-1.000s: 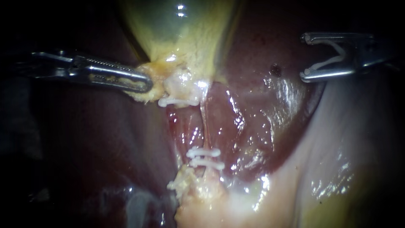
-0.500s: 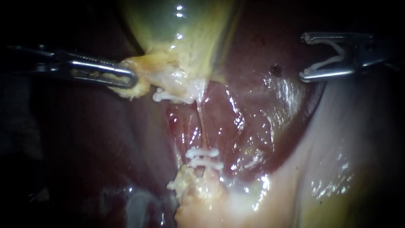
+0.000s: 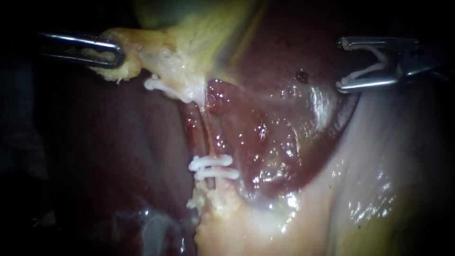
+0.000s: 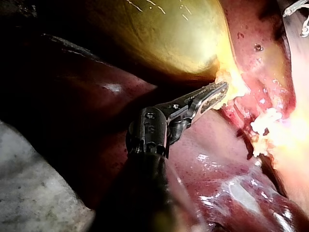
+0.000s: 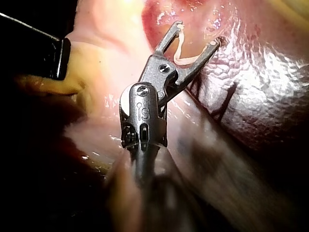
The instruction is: Clipping third clip right tube
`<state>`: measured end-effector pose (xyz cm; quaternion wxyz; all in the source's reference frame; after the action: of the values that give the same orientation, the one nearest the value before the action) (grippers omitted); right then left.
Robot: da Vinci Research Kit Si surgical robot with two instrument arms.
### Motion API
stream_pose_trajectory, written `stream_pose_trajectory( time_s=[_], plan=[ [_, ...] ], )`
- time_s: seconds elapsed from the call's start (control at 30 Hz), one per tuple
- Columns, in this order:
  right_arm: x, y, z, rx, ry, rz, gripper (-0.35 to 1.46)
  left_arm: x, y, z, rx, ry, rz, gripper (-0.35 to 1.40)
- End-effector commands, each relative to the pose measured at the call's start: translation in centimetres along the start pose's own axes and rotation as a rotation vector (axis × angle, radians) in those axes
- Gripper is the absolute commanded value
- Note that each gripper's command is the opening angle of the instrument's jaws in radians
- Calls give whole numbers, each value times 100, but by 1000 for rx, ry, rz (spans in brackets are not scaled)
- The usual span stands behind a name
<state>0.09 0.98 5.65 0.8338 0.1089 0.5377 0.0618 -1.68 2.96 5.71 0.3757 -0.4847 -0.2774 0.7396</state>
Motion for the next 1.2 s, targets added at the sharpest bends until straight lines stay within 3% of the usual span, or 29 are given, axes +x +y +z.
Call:
stream_pose_trajectory(
  time_s=[0.03, 0.3, 0.5, 0.83, 1.2],
  plan=[
    [1, 0, 0, 0, 0, 0, 50, 0, 0, 0, 0, -1, 1, -35],
    [4, -9, 17, 8, 7, -2, 50, 0, 2, 0, 2, 0, 1, -35],
    [7, -28, 54, 39, 8, 19, 50, 0, 4, 0, 3, 0, 0, -35],
    [9, -61, 130, 91, 26, 156, 50, -1, 6, 1, 5, 1, 0, -35],
    [7, -77, 176, 126, 35, 298, 50, -1, 8, 2, 6, 2, 0, -35]
  ],
)
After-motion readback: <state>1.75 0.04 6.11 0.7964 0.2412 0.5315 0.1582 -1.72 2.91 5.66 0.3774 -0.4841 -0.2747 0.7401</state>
